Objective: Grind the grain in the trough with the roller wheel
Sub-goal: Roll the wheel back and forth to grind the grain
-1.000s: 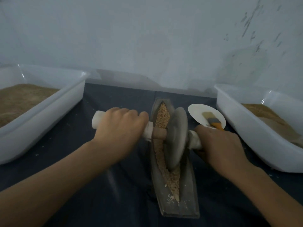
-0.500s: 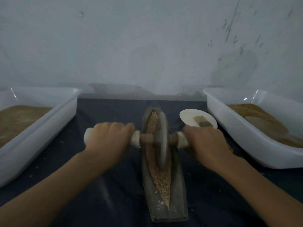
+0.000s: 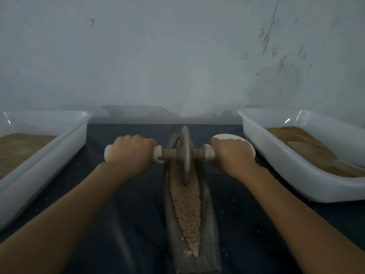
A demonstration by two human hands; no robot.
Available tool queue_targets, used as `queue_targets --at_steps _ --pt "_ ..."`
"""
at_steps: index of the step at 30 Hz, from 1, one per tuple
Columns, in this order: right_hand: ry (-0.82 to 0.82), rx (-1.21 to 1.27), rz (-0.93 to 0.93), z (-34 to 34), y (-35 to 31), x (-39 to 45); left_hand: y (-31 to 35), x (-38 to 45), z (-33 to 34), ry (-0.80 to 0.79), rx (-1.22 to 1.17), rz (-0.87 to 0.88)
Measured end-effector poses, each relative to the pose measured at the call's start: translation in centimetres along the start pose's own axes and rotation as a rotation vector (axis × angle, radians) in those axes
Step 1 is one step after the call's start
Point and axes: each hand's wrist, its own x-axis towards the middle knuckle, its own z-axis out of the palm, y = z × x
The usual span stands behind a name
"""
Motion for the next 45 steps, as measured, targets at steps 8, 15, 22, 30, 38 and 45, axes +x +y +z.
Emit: queue_targets --at_steps 8,15,22,30,38,45 --pt "0.141 -0.023 -0.143 -4.9 -1.3 -7.0 0.2 -6.4 -0.3 0.001 -0.053 0.025" --pt "0.16 0.026 -0.184 -6.6 -1.1 -9.3 -0.2 -9.8 -1.6 0.079 -0.042 0.14" --pt "0.056 -0.051 -0.051 -1.0 -0.1 -1.4 -0.2 -0.9 0.0 -0.024 -0.043 -0.05" --pt "0.101 -0.097 -0.099 -3.3 -1.1 -4.3 0.1 -3.2 0.2 -0.02 -0.083 -0.049" --pt "-0.206 -0.047 -0.09 -5.3 -0.6 -8.4 0.6 -9.0 -2.3 0.038 -0.046 0.063" --pt "0.013 -0.058 -0.056 -2.2 -0.6 -1.7 0.1 -1.3 0.5 -0.002 -0.049 -0.085"
